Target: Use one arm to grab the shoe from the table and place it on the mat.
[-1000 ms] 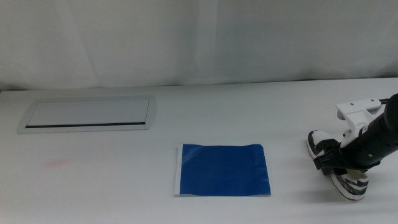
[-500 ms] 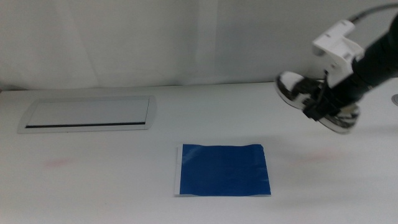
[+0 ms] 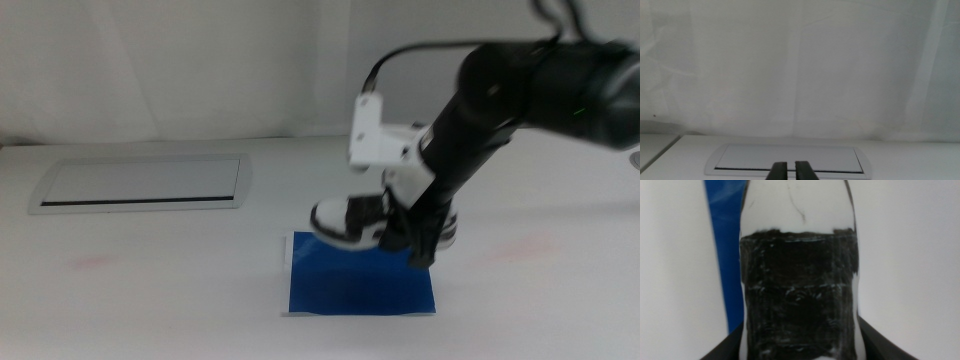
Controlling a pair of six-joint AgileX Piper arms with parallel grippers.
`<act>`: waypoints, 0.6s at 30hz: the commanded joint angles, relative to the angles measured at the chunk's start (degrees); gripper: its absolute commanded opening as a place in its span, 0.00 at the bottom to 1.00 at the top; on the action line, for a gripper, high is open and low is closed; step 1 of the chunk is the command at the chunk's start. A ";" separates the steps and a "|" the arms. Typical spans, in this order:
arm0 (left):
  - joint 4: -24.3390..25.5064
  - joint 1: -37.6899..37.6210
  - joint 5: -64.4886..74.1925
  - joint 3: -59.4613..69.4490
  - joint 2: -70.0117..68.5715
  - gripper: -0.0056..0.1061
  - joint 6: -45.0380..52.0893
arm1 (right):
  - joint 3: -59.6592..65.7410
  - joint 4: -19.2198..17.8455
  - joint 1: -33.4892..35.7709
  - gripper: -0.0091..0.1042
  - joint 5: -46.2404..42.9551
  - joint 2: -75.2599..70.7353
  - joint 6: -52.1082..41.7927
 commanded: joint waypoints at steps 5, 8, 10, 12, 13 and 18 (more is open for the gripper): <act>-0.28 0.23 -0.15 2.28 -2.28 0.02 -0.37 | -0.45 2.99 1.10 0.06 0.33 5.54 -1.26; -0.28 0.23 -0.15 2.28 -2.28 0.02 -0.37 | -0.45 3.12 1.10 0.06 -0.53 7.74 -1.26; -0.28 0.23 -0.15 2.28 -2.28 0.02 -0.37 | -0.45 3.12 1.10 0.06 -1.43 8.45 -1.26; -0.28 0.23 -0.15 2.28 -2.28 0.02 -0.37 | -0.45 3.12 1.10 0.06 -2.86 8.93 -1.48; -0.28 0.23 -0.15 2.28 -2.28 0.02 -0.37 | -0.45 3.12 1.10 0.06 -3.39 9.35 -1.63; -0.28 0.23 -0.15 2.28 -2.28 0.02 -0.37 | -0.59 2.99 1.10 0.06 -6.39 10.91 -1.63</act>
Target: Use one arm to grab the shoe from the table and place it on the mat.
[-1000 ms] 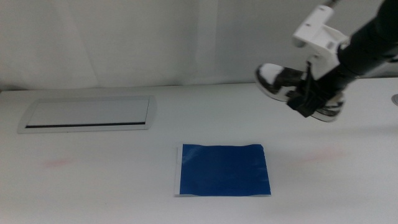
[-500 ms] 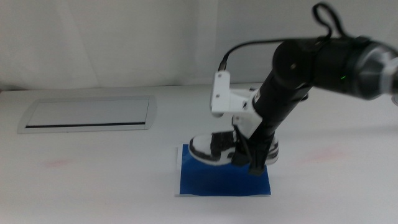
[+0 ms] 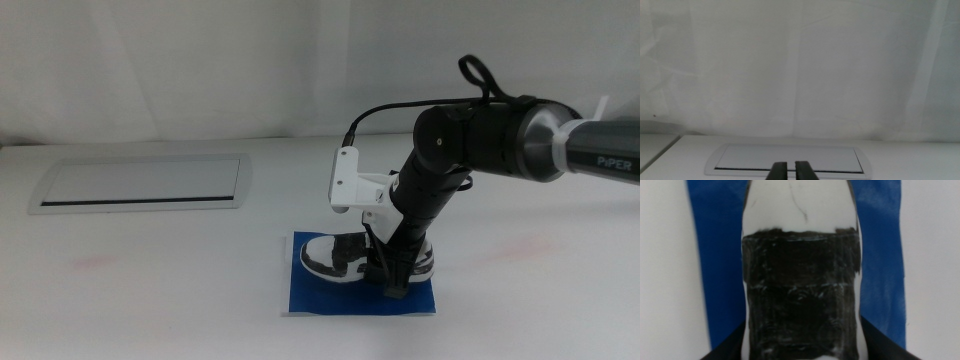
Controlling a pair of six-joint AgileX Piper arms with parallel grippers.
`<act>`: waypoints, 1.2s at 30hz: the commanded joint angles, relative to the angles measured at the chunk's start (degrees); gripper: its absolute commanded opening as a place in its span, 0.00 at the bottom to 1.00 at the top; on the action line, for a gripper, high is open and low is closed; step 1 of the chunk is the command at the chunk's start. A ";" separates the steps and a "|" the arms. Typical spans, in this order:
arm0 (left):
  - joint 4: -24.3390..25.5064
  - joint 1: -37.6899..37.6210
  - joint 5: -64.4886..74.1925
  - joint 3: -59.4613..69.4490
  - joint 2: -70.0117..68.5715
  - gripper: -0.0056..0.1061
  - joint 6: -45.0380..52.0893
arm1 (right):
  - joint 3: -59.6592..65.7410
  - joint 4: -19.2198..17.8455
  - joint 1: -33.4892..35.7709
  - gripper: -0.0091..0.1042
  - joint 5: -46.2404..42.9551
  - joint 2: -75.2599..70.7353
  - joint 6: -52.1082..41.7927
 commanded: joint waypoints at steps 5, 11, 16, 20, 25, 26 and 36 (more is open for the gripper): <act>-0.28 0.23 -0.15 2.28 -2.28 0.02 -0.37 | -1.09 1.53 0.19 0.06 -3.01 1.74 -0.73; -0.28 0.23 -0.15 2.28 -2.28 0.02 -0.37 | -1.09 1.98 0.19 0.06 -3.65 2.83 -0.71; -0.28 0.23 -0.15 2.28 -2.28 0.02 -0.37 | -1.09 3.48 0.19 0.06 -5.02 3.06 -0.71; -0.28 0.23 -0.15 2.28 -2.28 0.02 -0.37 | -1.09 2.77 0.19 0.06 -3.95 3.62 -0.83; -0.28 0.23 -0.15 2.28 -2.28 0.02 -0.37 | -1.09 1.98 0.19 0.06 -2.64 4.83 -0.83; -0.28 0.23 -0.15 2.28 -2.28 0.02 -0.37 | -1.09 1.98 0.19 0.06 -2.64 4.83 -0.83; -0.28 0.23 -0.15 2.28 -2.28 0.02 -0.37 | -1.09 4.76 0.19 0.99 -6.25 4.83 -0.49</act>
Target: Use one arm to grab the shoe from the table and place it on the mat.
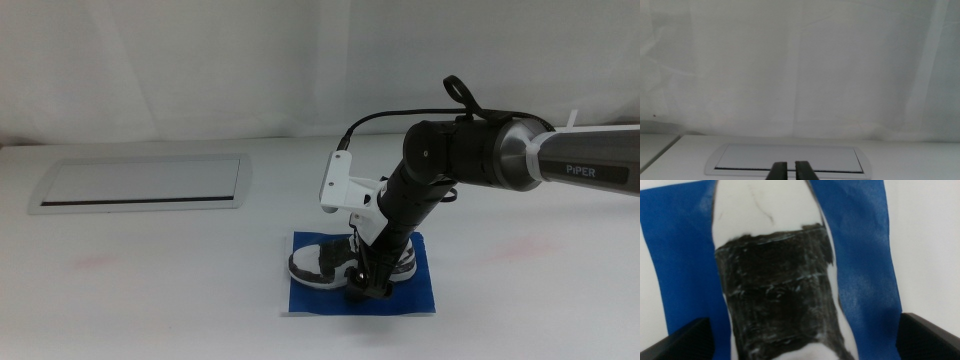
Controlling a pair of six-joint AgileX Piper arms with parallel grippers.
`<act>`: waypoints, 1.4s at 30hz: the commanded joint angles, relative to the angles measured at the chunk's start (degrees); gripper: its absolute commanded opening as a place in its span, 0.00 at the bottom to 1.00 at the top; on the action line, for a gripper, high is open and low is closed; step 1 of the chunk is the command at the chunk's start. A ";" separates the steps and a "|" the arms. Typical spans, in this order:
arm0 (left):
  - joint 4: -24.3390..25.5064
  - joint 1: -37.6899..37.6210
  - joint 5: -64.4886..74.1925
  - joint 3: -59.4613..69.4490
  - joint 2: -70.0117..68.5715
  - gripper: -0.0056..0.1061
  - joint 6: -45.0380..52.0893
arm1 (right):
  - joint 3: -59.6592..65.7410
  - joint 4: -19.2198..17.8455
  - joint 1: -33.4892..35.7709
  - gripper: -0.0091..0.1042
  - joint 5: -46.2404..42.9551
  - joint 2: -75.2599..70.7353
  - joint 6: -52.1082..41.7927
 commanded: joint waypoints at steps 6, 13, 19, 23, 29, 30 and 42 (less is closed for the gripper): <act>-0.28 0.23 -0.15 2.28 -2.28 0.02 -0.37 | 0.06 -0.50 0.19 0.99 -0.78 -0.79 -2.11; -0.28 0.23 -0.15 2.28 -2.28 0.02 -0.37 | 0.06 -0.75 0.19 0.99 -1.05 -6.73 -1.72; -0.28 0.23 -0.15 2.28 -2.28 0.02 -0.37 | 0.06 -0.99 -1.29 0.99 -6.99 -13.99 6.24; -0.28 0.23 -0.15 2.28 -2.28 0.02 -0.37 | 0.06 -0.99 -6.51 0.99 -10.17 -18.24 14.23; -0.28 0.23 -0.15 2.28 -2.28 0.02 -0.37 | 0.06 -1.11 -20.69 0.99 -8.65 -23.18 28.30; -0.28 0.23 -0.15 2.28 -2.28 0.02 -0.37 | 0.06 -1.11 -22.96 0.99 -7.79 -23.74 29.39; -0.14 0.23 -0.15 2.28 -2.28 0.02 -0.37 | 1.59 4.23 -45.20 0.99 -0.33 -34.18 30.96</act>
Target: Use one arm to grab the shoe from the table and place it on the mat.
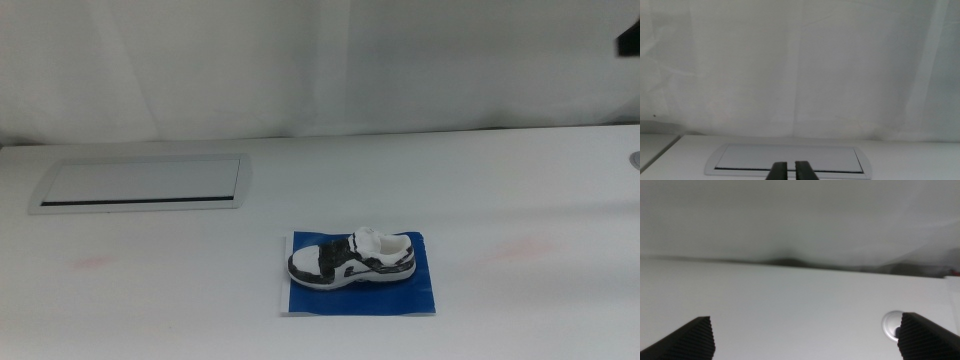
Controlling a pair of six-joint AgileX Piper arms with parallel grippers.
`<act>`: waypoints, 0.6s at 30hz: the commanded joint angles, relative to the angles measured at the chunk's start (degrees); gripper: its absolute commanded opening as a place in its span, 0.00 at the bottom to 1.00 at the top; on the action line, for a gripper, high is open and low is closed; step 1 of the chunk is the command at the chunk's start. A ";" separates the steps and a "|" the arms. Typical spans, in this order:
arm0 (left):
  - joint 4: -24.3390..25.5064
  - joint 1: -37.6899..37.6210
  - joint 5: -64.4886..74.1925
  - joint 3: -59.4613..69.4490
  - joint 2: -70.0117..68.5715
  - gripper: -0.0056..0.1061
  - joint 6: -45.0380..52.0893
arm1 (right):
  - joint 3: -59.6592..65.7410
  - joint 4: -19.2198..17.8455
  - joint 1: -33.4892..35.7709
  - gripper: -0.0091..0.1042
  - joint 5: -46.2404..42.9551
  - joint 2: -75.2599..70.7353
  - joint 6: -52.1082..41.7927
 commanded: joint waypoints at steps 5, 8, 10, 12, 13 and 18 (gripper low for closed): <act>-0.14 0.23 -0.15 2.28 -2.28 0.02 -0.37 | 7.22 2.37 -1.31 0.76 -4.02 -9.57 -2.10; -0.14 0.23 -0.15 2.28 -2.28 0.02 -0.37 | 11.46 2.57 -1.21 0.33 -6.85 -14.19 -3.13; -0.14 0.23 -0.15 2.28 -2.28 0.02 -0.37 | 14.24 3.00 -1.13 0.06 -8.78 -18.03 -2.97; -0.14 0.23 -0.15 2.28 -2.28 0.02 -0.37 | 16.59 3.12 -0.53 0.06 -9.39 -22.27 -3.41; -0.14 0.23 -0.15 2.28 -2.28 0.02 -0.37 | 17.59 2.99 0.16 0.06 -9.83 -24.53 -3.41; -0.14 0.23 -0.15 2.28 -2.28 0.02 -0.37 | 21.64 1.98 3.92 0.06 -10.23 -35.28 -1.35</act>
